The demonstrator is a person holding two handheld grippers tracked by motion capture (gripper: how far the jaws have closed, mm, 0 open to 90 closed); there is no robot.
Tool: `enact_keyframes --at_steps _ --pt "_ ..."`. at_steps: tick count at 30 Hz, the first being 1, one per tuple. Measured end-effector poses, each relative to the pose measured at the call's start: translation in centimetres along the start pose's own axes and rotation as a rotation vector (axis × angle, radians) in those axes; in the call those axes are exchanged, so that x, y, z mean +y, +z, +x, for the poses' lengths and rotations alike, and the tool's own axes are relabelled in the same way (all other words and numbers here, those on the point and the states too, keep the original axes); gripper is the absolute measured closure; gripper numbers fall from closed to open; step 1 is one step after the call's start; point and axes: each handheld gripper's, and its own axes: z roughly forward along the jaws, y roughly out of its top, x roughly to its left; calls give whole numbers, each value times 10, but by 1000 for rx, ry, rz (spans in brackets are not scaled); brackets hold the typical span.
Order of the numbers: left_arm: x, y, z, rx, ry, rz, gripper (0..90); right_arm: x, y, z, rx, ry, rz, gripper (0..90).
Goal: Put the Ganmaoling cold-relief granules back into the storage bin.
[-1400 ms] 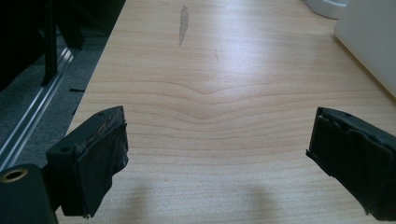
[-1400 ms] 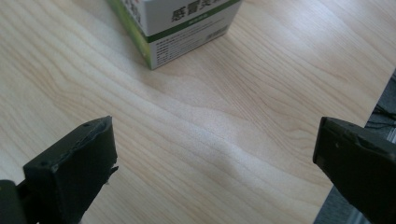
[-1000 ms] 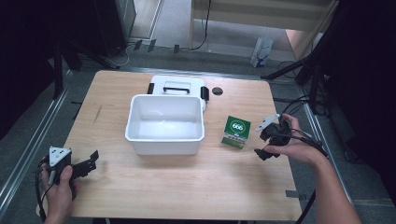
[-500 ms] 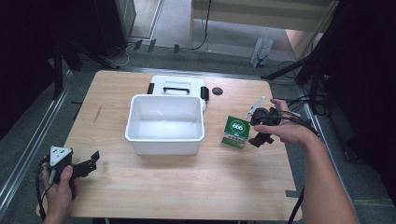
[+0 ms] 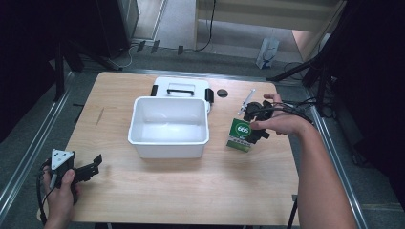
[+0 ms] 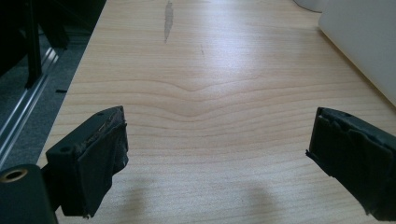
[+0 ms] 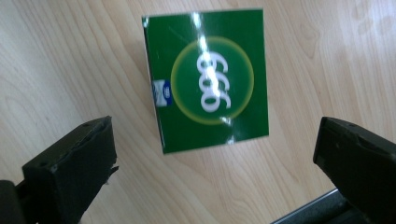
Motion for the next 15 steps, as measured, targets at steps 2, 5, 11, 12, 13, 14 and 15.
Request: enact_keyframes --at_steps 2,5,11,12,13,14,15 --pt "0 0 0 -1 0 -2 51 6 4 1 -1 -14 4 0" --pt "0 0 0 -2 -3 -3 51 13 10 2 -9 -32 12 0" --pt "0 0 1 -6 -4 -3 51 26 23 4 15 -67 33 0" --pt "0 0 1 -7 -4 -3 51 28 25 5 17 -68 37 0" --pt "0 0 1 -8 -4 -3 51 29 27 5 18 -77 42 0" --pt "0 0 1 -8 -4 -3 51 30 28 5 24 -78 42 0" --pt "0 0 1 -9 -4 -3 51 32 30 5 27 -83 46 0"
